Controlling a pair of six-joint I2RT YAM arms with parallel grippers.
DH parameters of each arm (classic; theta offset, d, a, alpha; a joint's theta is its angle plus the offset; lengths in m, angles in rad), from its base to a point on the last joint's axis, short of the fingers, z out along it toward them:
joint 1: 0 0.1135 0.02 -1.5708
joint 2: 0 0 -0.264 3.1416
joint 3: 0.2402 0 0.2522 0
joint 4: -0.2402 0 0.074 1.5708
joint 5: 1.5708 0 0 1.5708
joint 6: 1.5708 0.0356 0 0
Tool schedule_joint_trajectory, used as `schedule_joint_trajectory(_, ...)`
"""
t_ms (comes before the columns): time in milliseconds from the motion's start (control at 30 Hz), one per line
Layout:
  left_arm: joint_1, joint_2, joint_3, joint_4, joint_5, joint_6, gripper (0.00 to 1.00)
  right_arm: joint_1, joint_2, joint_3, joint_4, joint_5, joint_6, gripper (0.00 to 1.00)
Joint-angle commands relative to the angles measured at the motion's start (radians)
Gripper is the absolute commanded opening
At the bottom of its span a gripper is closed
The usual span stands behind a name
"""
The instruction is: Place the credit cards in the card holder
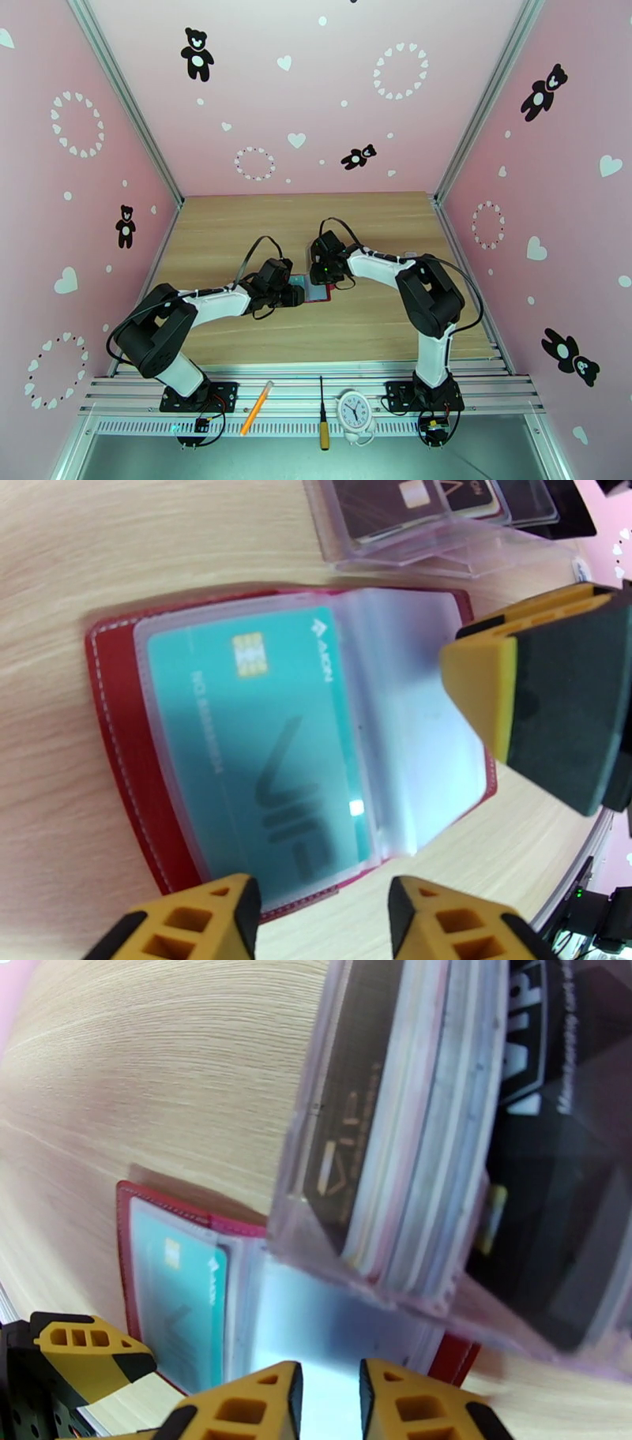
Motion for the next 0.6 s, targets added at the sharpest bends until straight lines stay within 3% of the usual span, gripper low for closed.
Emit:
schedule_joint_trajectory(0, 0.002, 0.019, -0.005, -0.053, -0.042, 0.032, 0.52, 0.001, 0.020, 0.010, 0.006, 0.001, 0.007, 0.25)
schedule_joint_trajectory(567, 0.019, 0.044, -0.015, -0.034, -0.005, 0.055, 0.56, 0.039, 0.034, -0.018, 0.029, -0.045, 0.046, 0.24)
